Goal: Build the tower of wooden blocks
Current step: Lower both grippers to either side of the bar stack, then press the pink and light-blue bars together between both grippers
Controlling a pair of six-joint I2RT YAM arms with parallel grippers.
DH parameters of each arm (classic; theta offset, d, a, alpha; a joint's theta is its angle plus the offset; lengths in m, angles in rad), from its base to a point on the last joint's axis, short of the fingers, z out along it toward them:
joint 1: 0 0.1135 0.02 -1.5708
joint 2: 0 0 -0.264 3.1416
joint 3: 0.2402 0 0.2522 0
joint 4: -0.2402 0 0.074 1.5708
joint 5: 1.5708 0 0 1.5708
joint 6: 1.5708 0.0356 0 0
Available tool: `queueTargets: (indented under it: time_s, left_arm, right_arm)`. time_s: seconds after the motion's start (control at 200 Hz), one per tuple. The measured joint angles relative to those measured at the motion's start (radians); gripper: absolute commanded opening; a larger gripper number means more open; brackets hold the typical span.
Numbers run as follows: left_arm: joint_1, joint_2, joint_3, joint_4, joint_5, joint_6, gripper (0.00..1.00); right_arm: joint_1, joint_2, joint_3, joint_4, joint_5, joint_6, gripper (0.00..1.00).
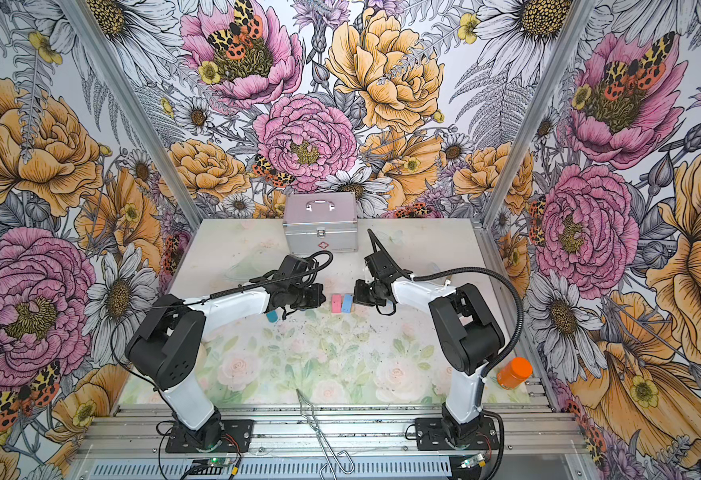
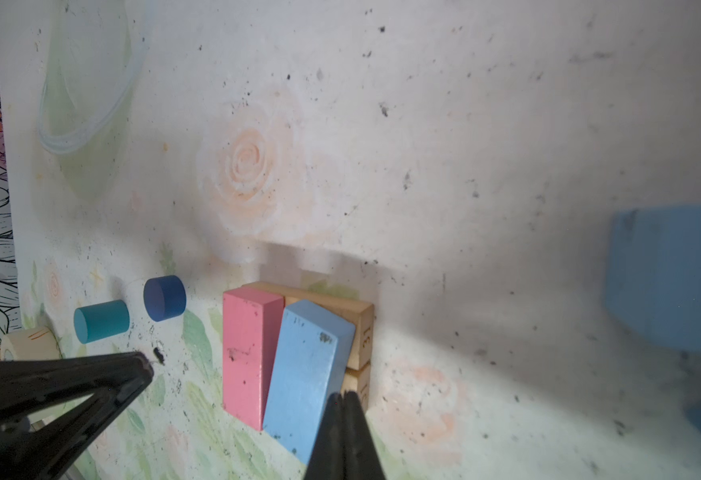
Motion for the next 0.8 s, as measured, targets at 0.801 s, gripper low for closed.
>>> queueTargets:
  time_s: [0.801]
  left_arm:
    - [-0.011, 0.043, 0.039, 0.000, 0.014, 0.000, 0.00]
  right_arm:
    - [0.000, 0.027, -0.003, 0.022, -0.008, 0.011, 0.00]
